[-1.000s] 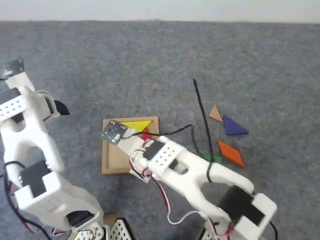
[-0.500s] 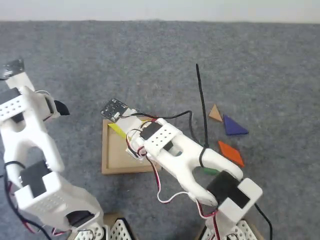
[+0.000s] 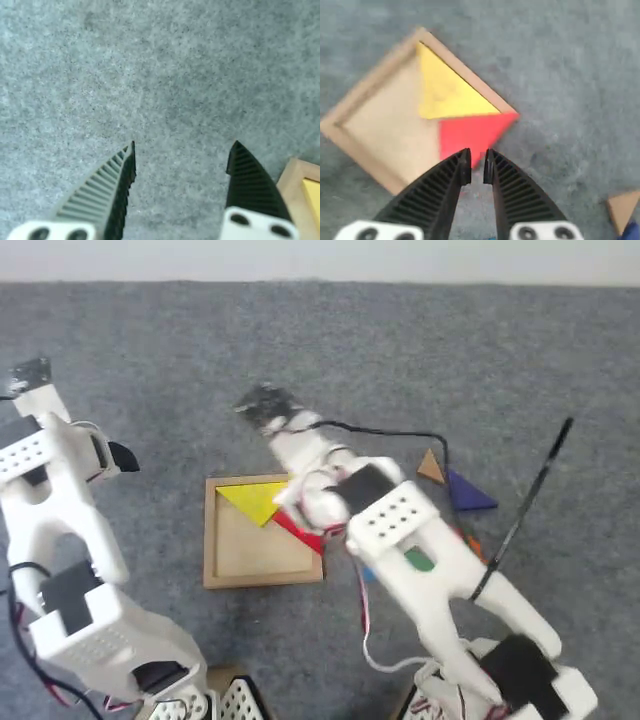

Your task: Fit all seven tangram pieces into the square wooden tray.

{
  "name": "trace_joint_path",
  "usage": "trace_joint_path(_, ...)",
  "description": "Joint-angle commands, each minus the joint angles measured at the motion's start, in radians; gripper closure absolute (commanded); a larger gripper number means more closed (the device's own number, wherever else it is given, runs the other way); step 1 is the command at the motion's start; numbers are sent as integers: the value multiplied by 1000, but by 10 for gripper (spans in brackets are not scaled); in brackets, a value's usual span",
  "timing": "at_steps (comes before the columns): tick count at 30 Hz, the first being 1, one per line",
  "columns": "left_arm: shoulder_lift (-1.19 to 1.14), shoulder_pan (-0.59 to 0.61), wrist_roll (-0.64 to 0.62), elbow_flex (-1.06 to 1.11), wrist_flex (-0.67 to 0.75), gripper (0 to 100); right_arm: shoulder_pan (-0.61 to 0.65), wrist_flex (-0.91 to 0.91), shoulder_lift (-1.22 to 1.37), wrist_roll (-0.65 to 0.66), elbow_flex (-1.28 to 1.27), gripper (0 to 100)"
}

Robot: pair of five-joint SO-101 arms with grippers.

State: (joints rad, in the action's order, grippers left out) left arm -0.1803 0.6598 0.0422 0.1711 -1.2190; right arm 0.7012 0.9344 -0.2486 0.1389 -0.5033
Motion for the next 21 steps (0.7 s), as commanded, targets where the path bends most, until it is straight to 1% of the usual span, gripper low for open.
trace_joint_path(1, 68, -9, 11, -8, -3, 713, -19, -76, 74, -3, -26, 928)
trace_joint_path(6, 74, -3, 14, -8, -8, 713, 10, -73, 252, -3, 32, 929)
trace_joint_path(11, 72, -6, 14, -8, -6, 713, 81, -71, 302, 0, 49, 929)
trace_joint_path(14, 72, -8, 14, -8, -3, 713, 116, -70, 309, 3, 44, 929)
trace_joint_path(17, 72, -8, 14, -8, -5, 713, 113, -25, 285, -3, 52, 929)
trace_joint_path(21, 72, -8, 15, -8, -2, 713, 105, 59, 153, -6, 71, 929)
